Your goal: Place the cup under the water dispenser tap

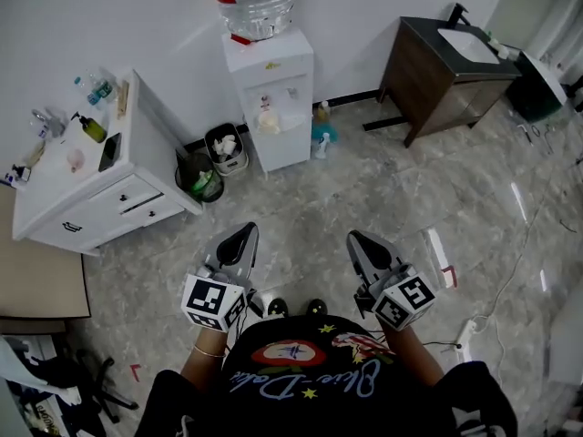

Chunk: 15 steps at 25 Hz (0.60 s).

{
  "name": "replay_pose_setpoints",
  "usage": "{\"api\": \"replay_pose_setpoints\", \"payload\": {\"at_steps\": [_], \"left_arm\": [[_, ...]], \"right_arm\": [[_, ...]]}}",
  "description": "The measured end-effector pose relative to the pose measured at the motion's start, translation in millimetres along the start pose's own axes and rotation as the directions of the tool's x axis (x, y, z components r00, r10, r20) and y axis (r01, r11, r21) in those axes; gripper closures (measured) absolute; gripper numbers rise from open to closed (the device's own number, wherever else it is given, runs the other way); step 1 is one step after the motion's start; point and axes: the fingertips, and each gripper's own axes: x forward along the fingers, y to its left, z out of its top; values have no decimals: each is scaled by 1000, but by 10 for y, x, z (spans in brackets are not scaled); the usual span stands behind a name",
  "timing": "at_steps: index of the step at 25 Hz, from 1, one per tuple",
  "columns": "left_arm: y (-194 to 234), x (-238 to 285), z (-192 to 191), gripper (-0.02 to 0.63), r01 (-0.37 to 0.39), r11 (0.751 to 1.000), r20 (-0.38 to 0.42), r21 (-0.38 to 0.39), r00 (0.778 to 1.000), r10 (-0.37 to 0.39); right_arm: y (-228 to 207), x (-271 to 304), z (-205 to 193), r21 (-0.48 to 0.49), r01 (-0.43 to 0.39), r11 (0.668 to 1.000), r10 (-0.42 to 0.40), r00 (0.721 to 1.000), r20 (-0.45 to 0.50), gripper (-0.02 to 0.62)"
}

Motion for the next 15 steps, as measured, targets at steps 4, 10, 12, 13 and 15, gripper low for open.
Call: {"api": "replay_pose_setpoints", "payload": {"at_steps": [4, 10, 12, 13, 15], "left_arm": [[56, -214, 71, 607, -23, 1000, 12, -11, 1000, 24], [23, -425, 56, 608, -14, 1000, 35, 2, 999, 14], [-2, -497, 14, 608, -3, 1000, 29, 18, 1000, 2], [6, -521, 9, 608, -6, 1000, 28, 22, 1000, 6], [42, -571, 21, 607, -17, 1000, 34, 19, 999, 17]], "right_arm": [[184, 46, 152, 8, 10, 1000, -11, 999, 46, 580], [424, 205, 178, -9, -20, 1000, 20, 998, 61, 580], [489, 181, 133, -17, -16, 1000, 17, 999, 51, 581], [491, 170, 117, -11, -12, 1000, 12, 999, 48, 581], [493, 158, 96, -5, -4, 1000, 4, 999, 44, 581]]}}
